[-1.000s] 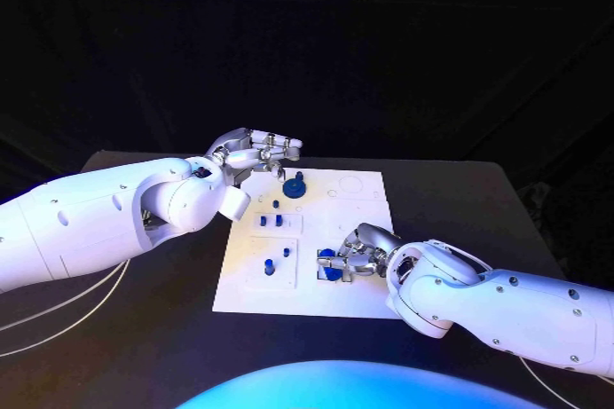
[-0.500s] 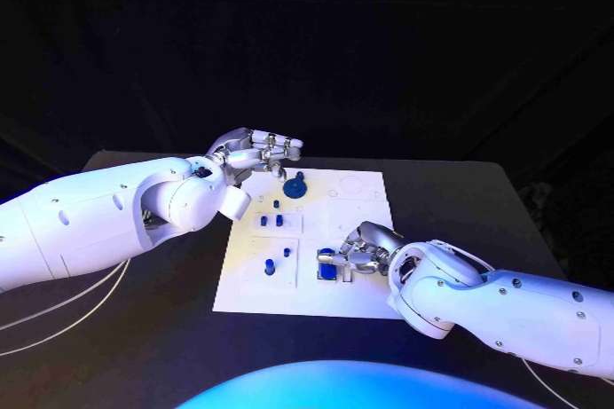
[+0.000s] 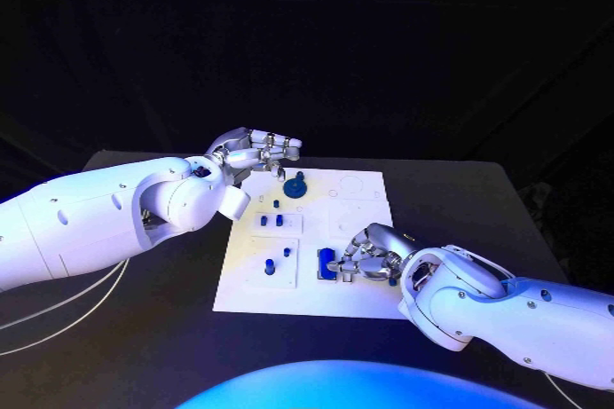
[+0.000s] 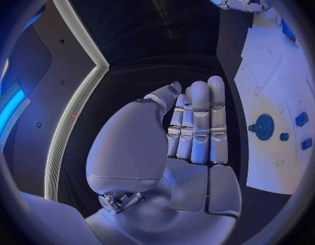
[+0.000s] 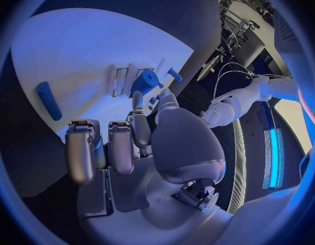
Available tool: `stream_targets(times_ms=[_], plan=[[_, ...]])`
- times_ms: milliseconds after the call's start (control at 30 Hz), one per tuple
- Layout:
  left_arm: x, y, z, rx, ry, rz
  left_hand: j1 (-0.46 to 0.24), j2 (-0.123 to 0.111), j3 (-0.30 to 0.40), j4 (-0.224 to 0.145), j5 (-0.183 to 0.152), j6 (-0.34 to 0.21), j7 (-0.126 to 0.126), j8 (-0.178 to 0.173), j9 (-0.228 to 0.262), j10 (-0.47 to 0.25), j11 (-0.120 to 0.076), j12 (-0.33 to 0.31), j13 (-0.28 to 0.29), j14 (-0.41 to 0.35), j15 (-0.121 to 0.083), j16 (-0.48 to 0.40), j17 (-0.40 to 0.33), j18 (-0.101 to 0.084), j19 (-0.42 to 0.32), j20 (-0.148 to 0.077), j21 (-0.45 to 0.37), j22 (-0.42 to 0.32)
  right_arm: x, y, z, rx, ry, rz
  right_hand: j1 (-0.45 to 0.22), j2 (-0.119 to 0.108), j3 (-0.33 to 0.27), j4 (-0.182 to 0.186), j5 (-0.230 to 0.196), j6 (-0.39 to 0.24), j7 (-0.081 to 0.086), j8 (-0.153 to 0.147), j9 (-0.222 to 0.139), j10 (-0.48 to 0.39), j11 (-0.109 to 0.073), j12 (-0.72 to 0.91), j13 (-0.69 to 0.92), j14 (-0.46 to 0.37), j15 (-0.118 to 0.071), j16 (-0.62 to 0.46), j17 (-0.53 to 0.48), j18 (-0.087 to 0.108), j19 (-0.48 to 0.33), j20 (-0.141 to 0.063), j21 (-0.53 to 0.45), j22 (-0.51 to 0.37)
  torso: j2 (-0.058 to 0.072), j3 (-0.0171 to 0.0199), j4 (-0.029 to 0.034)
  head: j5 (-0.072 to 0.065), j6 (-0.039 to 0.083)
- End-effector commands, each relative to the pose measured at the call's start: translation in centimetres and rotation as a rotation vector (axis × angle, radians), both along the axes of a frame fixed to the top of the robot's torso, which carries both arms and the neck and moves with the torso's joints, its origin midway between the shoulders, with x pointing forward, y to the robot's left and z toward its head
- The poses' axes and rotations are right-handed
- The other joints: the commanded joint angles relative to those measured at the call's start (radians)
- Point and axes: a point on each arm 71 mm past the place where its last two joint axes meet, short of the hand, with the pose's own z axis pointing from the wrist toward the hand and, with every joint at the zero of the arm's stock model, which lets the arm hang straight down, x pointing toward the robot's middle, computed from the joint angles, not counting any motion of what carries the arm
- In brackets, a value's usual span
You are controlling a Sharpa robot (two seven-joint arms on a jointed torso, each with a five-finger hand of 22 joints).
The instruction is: Assemble the parts on the task board
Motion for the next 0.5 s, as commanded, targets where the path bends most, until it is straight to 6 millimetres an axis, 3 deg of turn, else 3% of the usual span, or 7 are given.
stream_targets(times_ms=[33,500], plan=[[-0.07,-0.23,0.10,-0.009,-0.002,-0.017,-0.002,0.008,-0.004,-0.002,-0.005,-0.001,-0.002,0.002,-0.001,-0.009,0.002,0.005,0.001,-0.008,0.001,0.003,-0.001,0.014,0.009,-0.001,-0.004,-0.001,-0.21,0.19,0.03,-0.016,-0.010,0.048,0.024,0.008,0.000,-0.010,-0.003,-0.003,-0.004,0.006,0.001,0.008,-0.001,0.007,-0.002,0.074,-0.008,0.003,0.116,-0.016,0.057,-0.007,0.004,0.223,0.000,0.0001,0.0004,0.000,0.000],[-0.08,-0.28,0.09,-0.009,-0.002,-0.018,-0.002,0.008,-0.004,-0.002,-0.005,-0.001,-0.002,0.002,-0.001,-0.009,0.002,0.005,0.001,-0.008,0.001,0.003,-0.001,0.014,0.009,-0.001,-0.004,-0.001,0.64,0.72,-0.76,-0.056,-0.001,0.062,0.036,0.016,0.006,-0.014,-0.004,-0.001,-0.006,0.007,0.001,0.011,-0.003,0.011,0.002,0.074,-0.009,0.003,0.116,-0.016,0.057,-0.008,0.005,0.224,0.001,0.0000,0.0030,-0.002,0.001]])
